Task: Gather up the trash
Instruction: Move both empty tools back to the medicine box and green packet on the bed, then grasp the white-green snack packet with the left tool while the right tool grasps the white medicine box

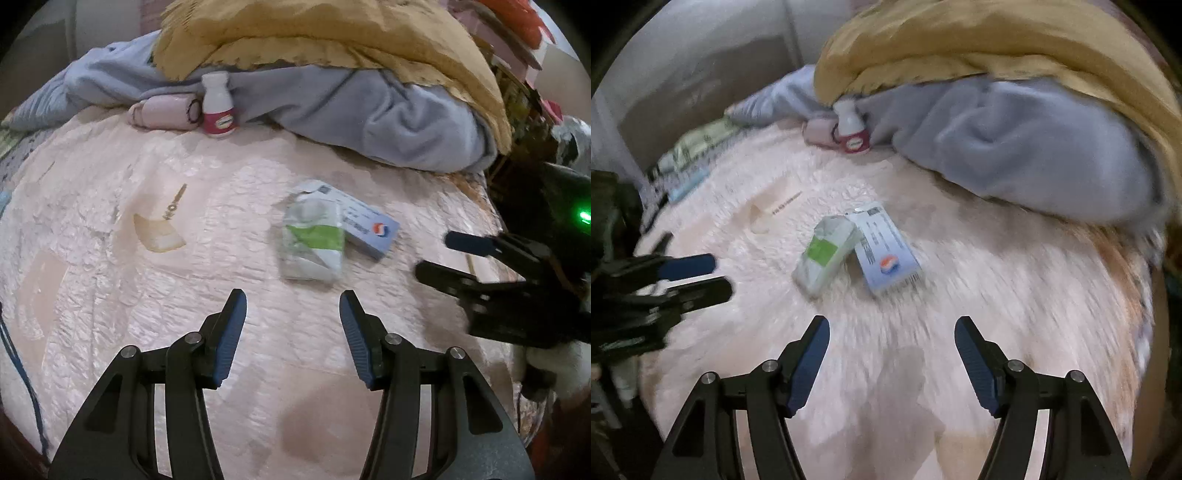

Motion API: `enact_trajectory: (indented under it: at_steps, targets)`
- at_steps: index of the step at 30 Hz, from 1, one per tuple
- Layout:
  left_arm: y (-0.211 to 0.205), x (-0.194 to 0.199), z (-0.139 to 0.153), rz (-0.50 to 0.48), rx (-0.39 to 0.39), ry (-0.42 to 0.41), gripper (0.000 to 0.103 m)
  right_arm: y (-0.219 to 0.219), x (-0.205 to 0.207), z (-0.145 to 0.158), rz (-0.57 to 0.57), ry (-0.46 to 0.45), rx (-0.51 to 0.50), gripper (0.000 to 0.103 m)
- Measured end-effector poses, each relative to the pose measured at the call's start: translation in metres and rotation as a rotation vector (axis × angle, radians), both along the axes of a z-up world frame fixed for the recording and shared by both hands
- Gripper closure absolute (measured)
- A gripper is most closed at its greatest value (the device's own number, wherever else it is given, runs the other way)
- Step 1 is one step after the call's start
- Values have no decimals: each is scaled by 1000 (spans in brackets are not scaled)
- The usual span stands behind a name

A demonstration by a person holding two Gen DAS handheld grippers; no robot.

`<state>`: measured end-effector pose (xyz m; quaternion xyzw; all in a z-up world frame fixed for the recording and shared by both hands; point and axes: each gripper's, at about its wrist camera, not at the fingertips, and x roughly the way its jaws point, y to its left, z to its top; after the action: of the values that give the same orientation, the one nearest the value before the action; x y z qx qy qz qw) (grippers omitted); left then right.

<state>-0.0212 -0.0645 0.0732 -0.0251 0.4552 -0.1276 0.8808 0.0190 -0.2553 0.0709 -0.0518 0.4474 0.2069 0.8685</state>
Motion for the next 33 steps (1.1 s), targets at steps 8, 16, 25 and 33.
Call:
enact_trajectory:
  at_steps: [8,16,25,33]
  targets:
    - [5,18,-11,4,-28,25,52,29,59,-36,40,57,-77,36]
    - [-2,26,-20,1,-54,31,52,-5,19,-25,-52,75,-46,50]
    - [-15,29,-23,-23,-63,29,48,-48,-57,-19,-131,141,37,48]
    - [-32,46,-38,-101,-49,44,42,-21,-33,-22,-67,94,-57,35]
